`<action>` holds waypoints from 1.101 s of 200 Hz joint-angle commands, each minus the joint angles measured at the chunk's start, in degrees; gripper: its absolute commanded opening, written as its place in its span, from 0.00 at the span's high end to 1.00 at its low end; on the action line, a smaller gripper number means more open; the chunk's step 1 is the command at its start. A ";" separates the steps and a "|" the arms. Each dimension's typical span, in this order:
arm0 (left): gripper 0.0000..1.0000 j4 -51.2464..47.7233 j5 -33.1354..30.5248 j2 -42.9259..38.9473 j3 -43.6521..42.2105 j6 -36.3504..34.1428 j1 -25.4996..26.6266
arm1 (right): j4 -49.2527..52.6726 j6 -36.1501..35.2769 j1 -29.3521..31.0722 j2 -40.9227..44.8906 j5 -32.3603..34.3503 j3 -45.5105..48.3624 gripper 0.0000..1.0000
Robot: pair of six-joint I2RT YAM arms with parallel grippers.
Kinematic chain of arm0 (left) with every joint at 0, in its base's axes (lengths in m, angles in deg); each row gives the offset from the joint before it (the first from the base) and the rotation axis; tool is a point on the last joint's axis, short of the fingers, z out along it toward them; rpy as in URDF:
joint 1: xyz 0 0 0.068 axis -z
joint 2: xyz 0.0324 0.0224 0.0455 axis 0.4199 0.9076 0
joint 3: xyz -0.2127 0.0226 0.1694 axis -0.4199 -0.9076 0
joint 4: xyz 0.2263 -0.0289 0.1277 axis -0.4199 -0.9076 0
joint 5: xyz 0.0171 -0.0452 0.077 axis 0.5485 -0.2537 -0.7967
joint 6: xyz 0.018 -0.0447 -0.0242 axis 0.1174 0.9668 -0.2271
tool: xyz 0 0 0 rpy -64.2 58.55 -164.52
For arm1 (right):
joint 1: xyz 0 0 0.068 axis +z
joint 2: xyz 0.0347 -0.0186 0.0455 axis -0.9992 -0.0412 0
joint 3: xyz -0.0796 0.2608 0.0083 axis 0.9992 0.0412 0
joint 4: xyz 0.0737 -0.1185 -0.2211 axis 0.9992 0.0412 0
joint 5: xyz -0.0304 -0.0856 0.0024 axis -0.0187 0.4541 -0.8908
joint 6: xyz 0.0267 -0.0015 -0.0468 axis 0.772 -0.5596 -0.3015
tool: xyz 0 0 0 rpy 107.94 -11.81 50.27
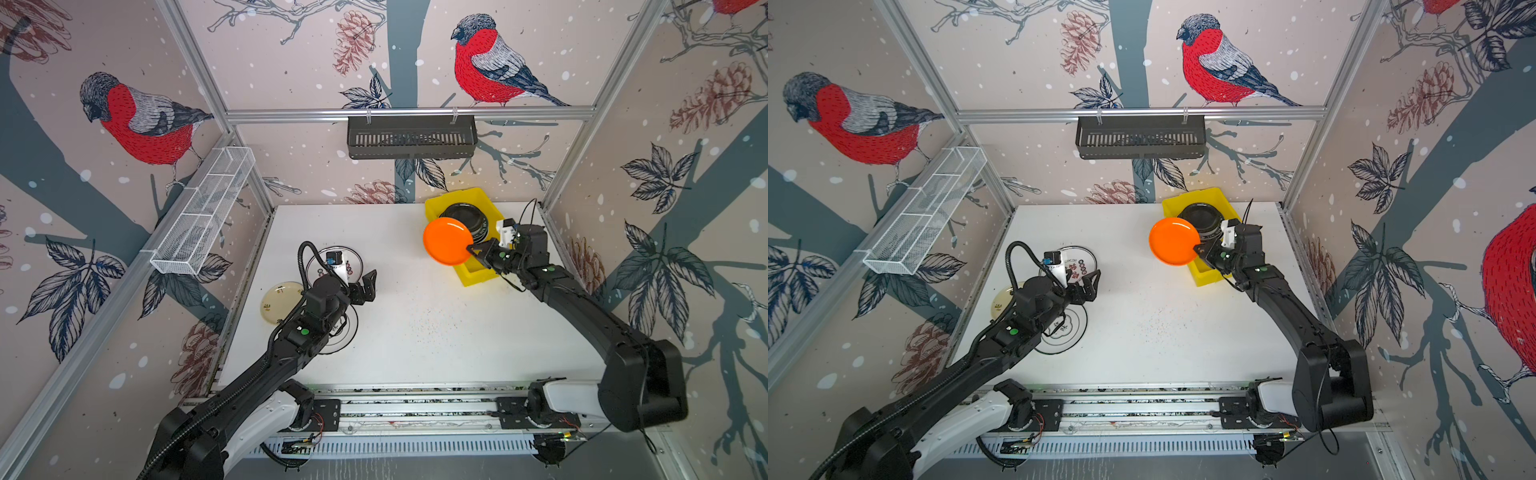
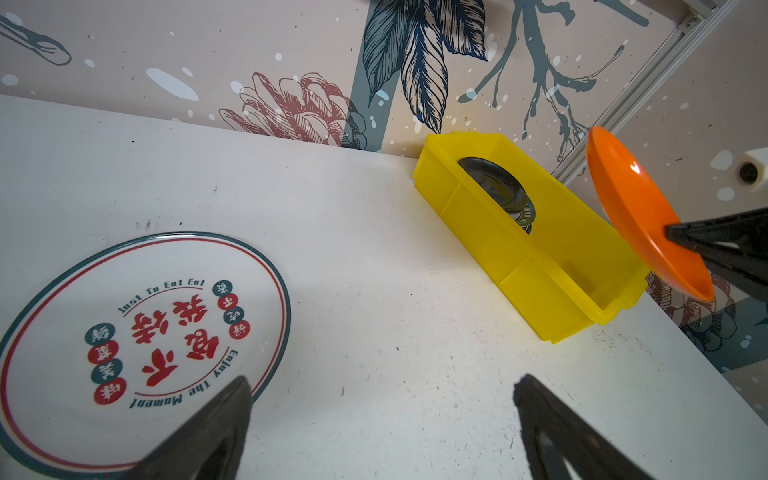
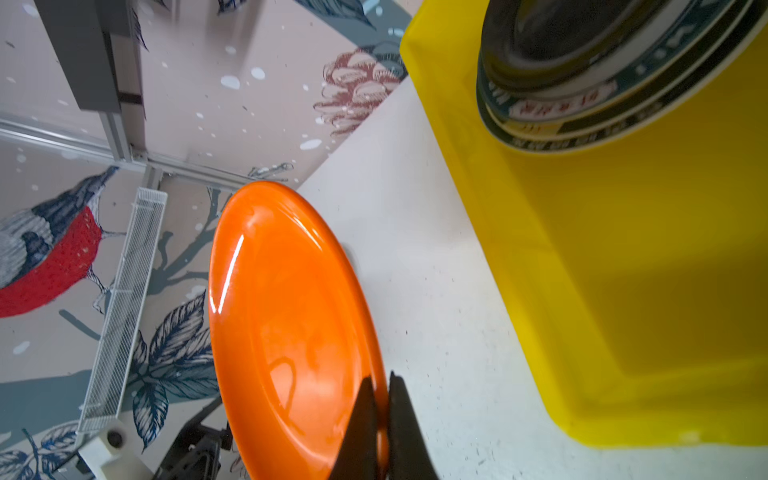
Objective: Place the plates into the plastic bin on the countertop
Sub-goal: 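Lift the orange plate with the right gripper and lower it into the bin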
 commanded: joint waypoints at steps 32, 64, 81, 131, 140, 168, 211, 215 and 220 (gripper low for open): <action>0.02 1.70 0.03 -0.05 0.05 -0.27 0.12 | -7.84 2.03 -5.55 -13.21 0.43 -12.85 1.00; 0.02 1.60 -0.48 -0.36 0.05 -0.36 0.13 | -5.48 -1.19 -6.51 -24.20 6.20 -23.55 1.00; 0.02 1.78 -0.74 -0.34 -0.12 -0.43 0.12 | -2.79 -2.48 -6.64 -29.85 8.67 -29.38 1.00; 0.02 1.27 -1.48 -0.04 0.14 -1.01 0.15 | 4.15 -5.13 -6.42 -42.29 20.77 -40.69 1.00; 0.02 1.17 -1.75 -0.13 0.14 -1.15 0.14 | 4.62 -5.89 -6.29 -43.26 23.31 -41.41 1.00; 0.02 1.21 -2.63 -0.06 0.22 -1.46 0.15 | 6.24 -6.93 -6.07 -45.30 28.46 -42.87 1.00; 0.02 0.58 -3.20 1.21 0.93 -1.81 0.15 | 12.10 -8.14 -5.64 -50.64 29.28 -48.91 1.00; 0.02 0.44 -3.33 1.19 0.97 -1.76 0.14 | 12.84 -8.23 -5.51 -50.97 29.51 -49.41 1.00; 0.02 0.36 -3.60 1.12 1.02 -1.79 0.15 | 13.48 -8.33 -5.41 -51.48 29.84 -49.88 1.00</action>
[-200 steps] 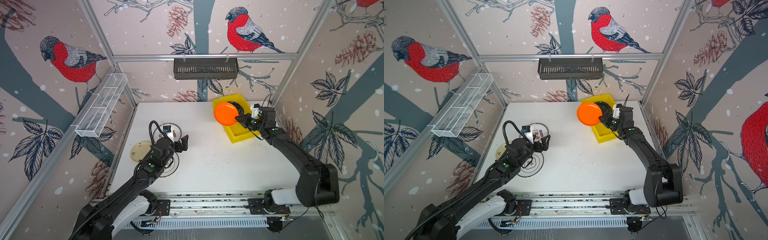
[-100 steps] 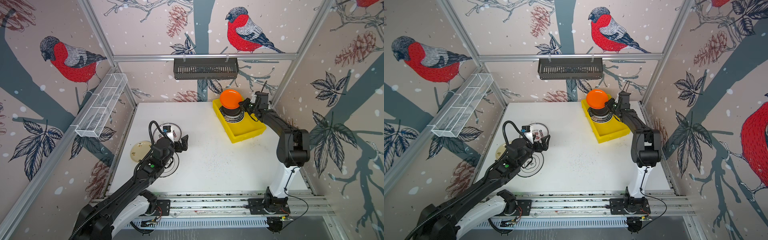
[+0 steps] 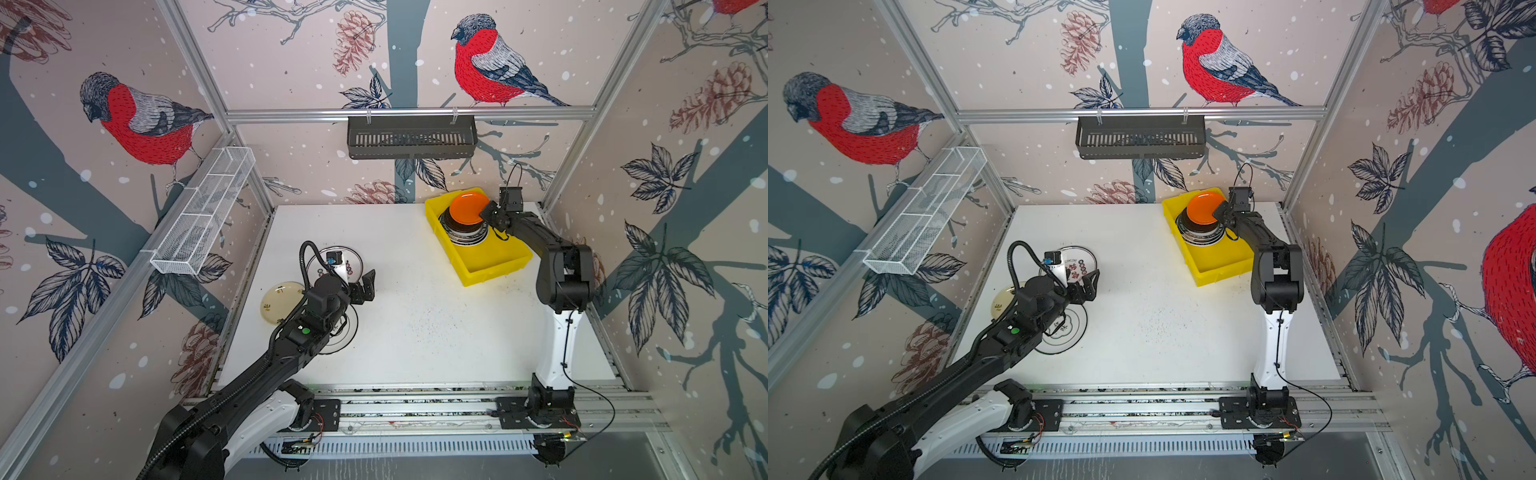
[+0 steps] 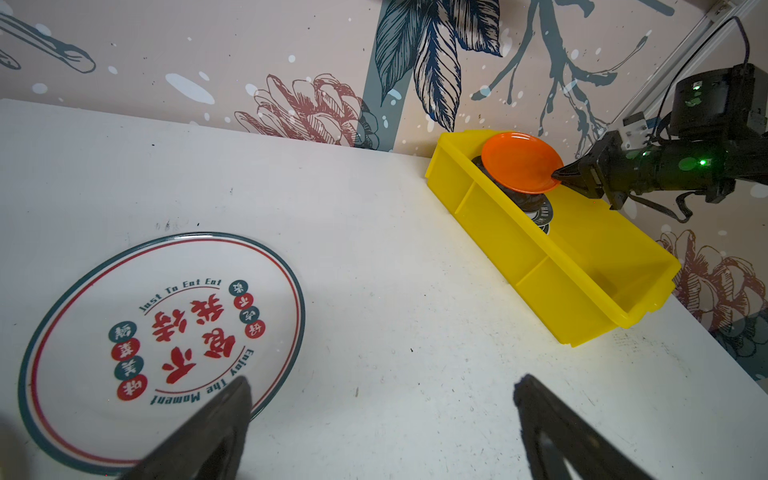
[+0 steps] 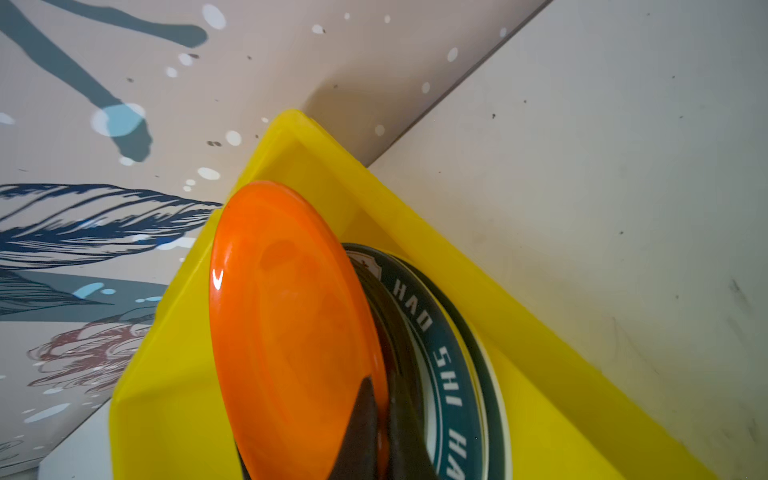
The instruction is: Place the plates into the plastic bin on the countertop
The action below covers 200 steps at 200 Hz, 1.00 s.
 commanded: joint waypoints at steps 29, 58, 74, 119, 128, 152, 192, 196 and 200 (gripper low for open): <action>0.02 -0.97 -2.81 -0.67 0.83 -0.65 0.14 | 4.34 -2.70 1.04 -2.67 1.54 -2.52 0.60; 0.02 -4.04 -4.85 -2.11 0.82 0.10 0.11 | 4.20 -6.51 2.89 0.72 4.21 -0.27 0.22; 0.02 -6.63 -6.36 -3.27 1.38 0.98 0.10 | 1.98 -9.36 5.12 6.07 7.19 4.62 0.11; 0.03 -22.34 -16.16 -2.28 6.35 9.21 0.14 | -0.60 -16.82 13.72 20.76 8.89 18.92 0.02; 0.03 -23.75 -16.20 -2.61 5.98 10.03 0.15 | -1.56 -18.13 15.33 23.10 6.78 21.38 0.02; 0.03 -24.96 -15.86 -5.61 4.33 11.68 0.11 | -7.06 -18.14 17.34 27.43 -9.16 28.09 0.00; 0.03 -21.93 -13.24 -12.25 2.24 11.15 0.10 | -13.31 -14.97 23.52 28.90 -25.14 37.18 0.03; 0.03 -21.86 -13.00 -12.78 2.17 10.93 0.11 | -13.69 -15.18 24.39 28.91 -25.96 37.82 0.03; 0.03 -21.84 -12.79 -13.29 2.14 10.68 0.12 | -14.21 -15.16 25.22 29.00 -26.69 38.55 0.03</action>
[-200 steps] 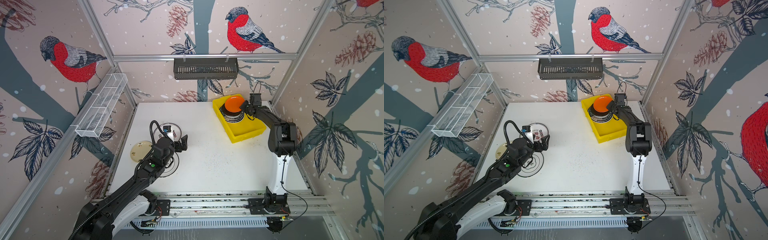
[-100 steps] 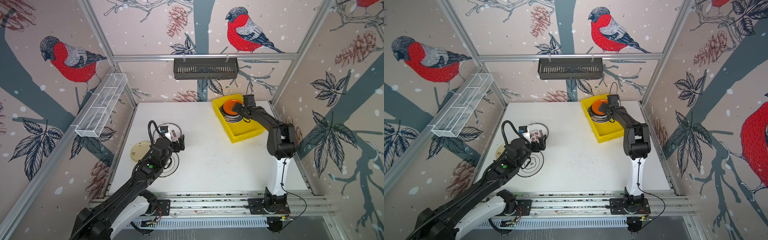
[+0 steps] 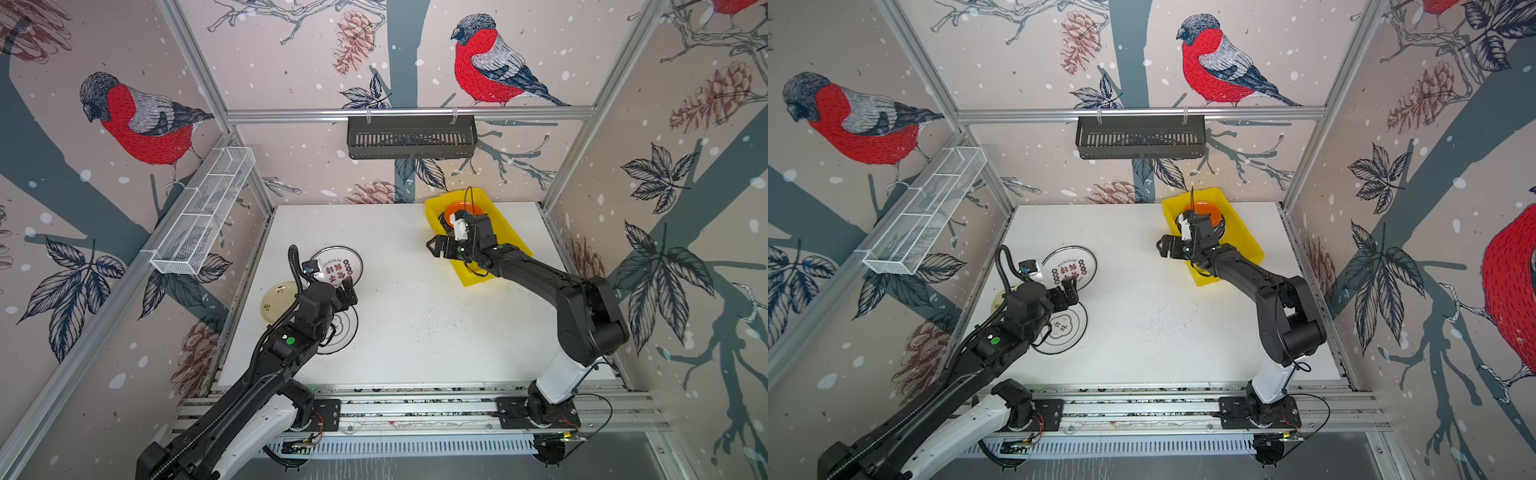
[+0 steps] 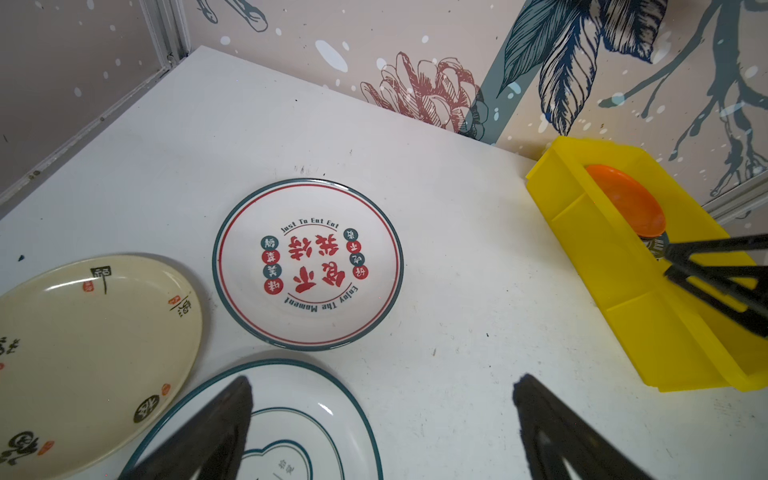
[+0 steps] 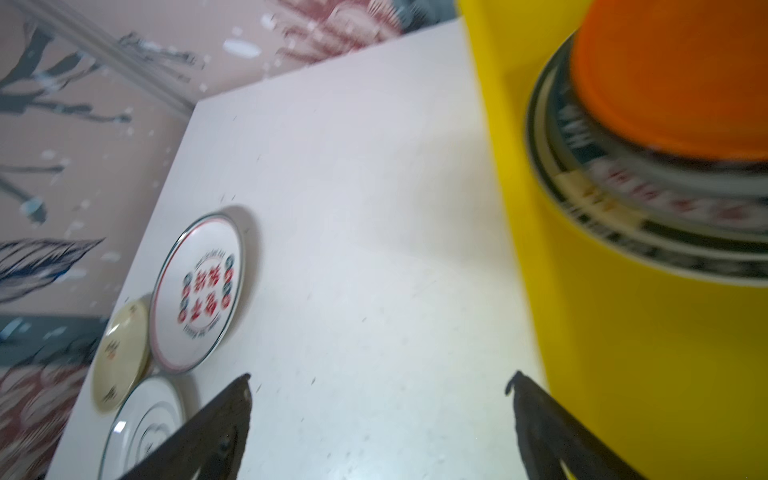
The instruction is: Place the plates into the plastic bin on the countertop
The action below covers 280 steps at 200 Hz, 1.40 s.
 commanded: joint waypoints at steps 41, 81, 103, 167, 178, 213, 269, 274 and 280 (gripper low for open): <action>0.03 -0.22 2.08 -5.78 -0.44 -0.43 0.11 | -16.57 6.69 10.13 -2.17 -20.24 9.66 0.07; 0.03 -0.36 1.97 -5.70 0.70 -0.91 0.13 | -23.29 9.90 17.32 -9.90 -23.68 7.61 0.14; 0.03 0.28 2.83 -5.95 0.71 -0.64 0.08 | -25.47 11.91 19.69 -14.09 -24.24 5.29 0.18; 0.03 0.51 3.38 -6.16 0.18 -0.26 0.10 | -28.52 15.89 23.18 -22.17 -22.83 0.41 0.26; 0.03 0.71 3.41 -6.05 0.05 -0.31 0.14 | -28.89 16.77 23.84 -23.20 -22.18 -0.47 0.27; 0.03 0.65 3.73 -6.05 0.00 -0.46 0.14 | -29.88 19.52 25.16 -24.78 -19.36 -1.64 0.31; 0.03 0.06 4.06 -7.91 -0.70 -0.62 0.14 | -31.53 23.12 27.35 -25.74 -13.97 -1.99 0.36; 0.03 -0.04 4.05 -8.10 -0.70 -0.62 0.14 | -31.62 23.46 27.35 -26.01 -13.90 -2.11 0.37; 0.03 -0.11 4.07 -8.26 -0.78 -0.62 0.14 | -31.75 23.88 27.51 -26.33 -13.83 -2.38 0.38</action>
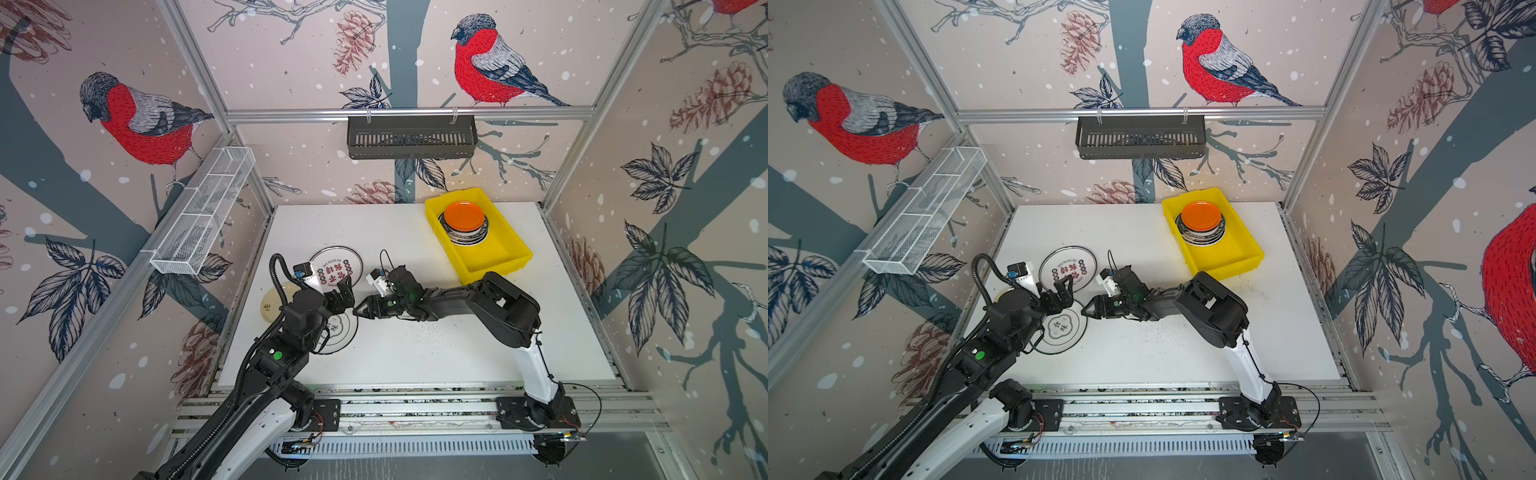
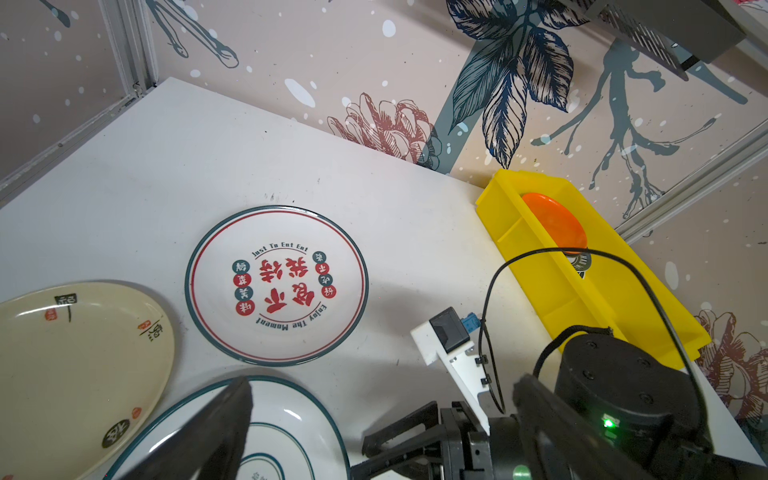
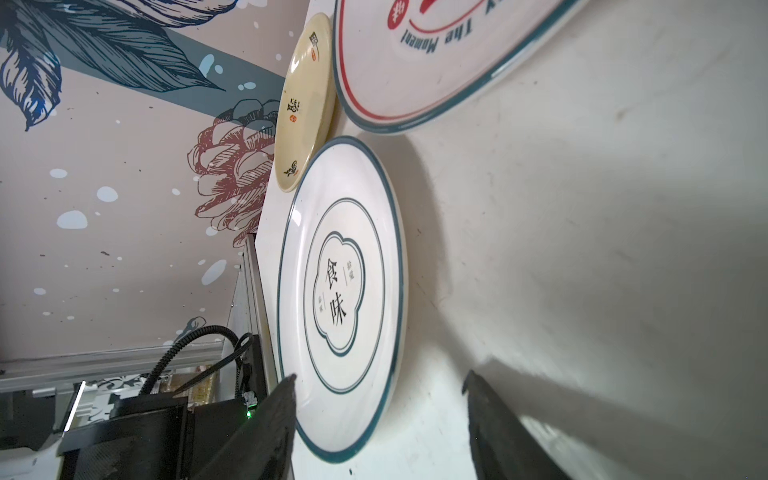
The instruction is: Place the plates into the plastic bin on the countertop
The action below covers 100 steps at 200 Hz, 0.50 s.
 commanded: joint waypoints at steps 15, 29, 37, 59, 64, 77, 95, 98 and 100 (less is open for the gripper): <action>0.03 -0.06 0.48 -0.92 -0.35 0.02 0.10 | -3.05 3.67 0.90 -1.98 2.10 -1.22 0.40; 0.03 -0.31 0.46 -1.18 -0.35 0.02 0.10 | -3.06 4.09 1.36 -2.56 2.19 -1.75 0.42; 0.03 -0.36 0.46 -1.23 -0.44 0.01 0.14 | -2.98 4.20 1.52 -2.82 2.26 -1.92 0.43; 0.03 -0.72 0.72 -1.88 -0.70 0.04 0.14 | -2.50 4.45 1.95 -3.22 2.37 -2.19 0.49; 0.03 -0.73 0.72 -2.10 -0.85 0.09 0.15 | -2.19 4.48 2.05 -3.41 2.37 -2.24 0.51; 0.03 -0.79 0.88 -2.65 -1.05 0.10 0.15 | -1.88 4.70 2.44 -3.76 2.08 -2.31 0.52; 0.03 -0.96 1.45 -3.31 -0.89 -0.19 0.07 | -2.16 5.73 2.61 -3.98 2.24 -1.63 0.58; 0.03 -0.97 1.52 -3.40 -0.80 -0.31 0.12 | -2.18 5.94 2.66 -4.03 2.29 -1.60 0.59; 0.03 -1.04 1.61 -3.46 -0.73 -0.33 0.14 | -2.18 5.92 2.68 -4.00 2.35 -1.60 0.59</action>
